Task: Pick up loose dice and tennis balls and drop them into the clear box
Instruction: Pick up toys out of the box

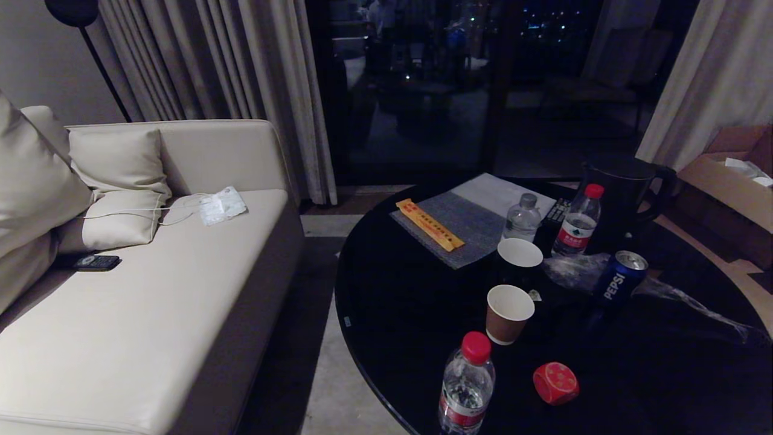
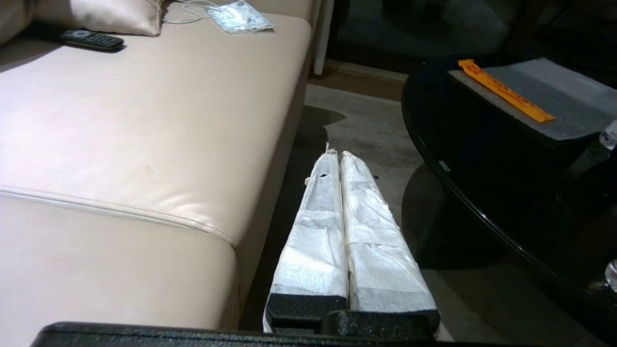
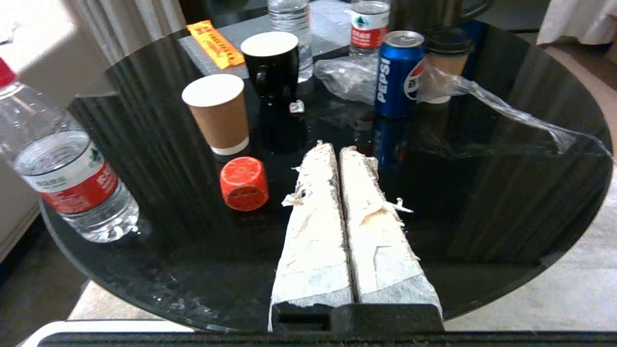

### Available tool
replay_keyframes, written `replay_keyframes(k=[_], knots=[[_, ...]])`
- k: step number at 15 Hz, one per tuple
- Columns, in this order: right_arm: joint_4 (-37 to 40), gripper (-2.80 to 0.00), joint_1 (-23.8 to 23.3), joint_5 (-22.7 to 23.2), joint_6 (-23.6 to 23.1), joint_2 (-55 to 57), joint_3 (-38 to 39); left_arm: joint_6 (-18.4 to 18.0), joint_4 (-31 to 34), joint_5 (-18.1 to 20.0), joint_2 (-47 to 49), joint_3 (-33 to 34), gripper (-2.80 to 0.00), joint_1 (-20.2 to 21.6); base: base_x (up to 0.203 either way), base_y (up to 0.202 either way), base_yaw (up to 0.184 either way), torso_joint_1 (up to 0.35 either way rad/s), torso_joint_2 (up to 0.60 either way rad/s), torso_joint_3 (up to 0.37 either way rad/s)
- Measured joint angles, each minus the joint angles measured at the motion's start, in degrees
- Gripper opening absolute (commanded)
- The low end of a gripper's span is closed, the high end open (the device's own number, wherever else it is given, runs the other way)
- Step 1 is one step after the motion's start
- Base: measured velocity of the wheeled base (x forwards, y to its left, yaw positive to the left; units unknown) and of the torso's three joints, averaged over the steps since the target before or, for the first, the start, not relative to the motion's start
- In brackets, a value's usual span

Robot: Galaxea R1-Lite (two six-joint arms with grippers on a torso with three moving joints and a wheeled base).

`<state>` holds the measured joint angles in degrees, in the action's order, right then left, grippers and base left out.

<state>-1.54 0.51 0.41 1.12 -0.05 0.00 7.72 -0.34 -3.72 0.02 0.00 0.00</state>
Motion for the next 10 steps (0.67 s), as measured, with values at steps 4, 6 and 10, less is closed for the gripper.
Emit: replay_keyframes(k=[4, 6, 10], knots=[[0.0, -2.8, 0.0, -0.1, 0.0, 0.0, 0.0, 0.1, 0.0, 0.0, 0.0, 0.0, -2.8, 0.0, 0.0, 0.0, 0.0, 0.001, 0.0, -0.007], [0.0, -2.8, 0.0, -0.1, 0.0, 0.0, 0.0, 0.1, 0.0, 0.0, 0.0, 0.0, -2.8, 0.0, 0.0, 0.0, 0.0, 0.002, 0.0, -0.137], [0.0, -2.8, 0.0, -0.1, 0.0, 0.0, 0.0, 0.1, -0.1, 0.0, 0.0, 0.0, -2.8, 0.0, 0.0, 0.0, 0.0, 0.002, 0.0, -0.19]])
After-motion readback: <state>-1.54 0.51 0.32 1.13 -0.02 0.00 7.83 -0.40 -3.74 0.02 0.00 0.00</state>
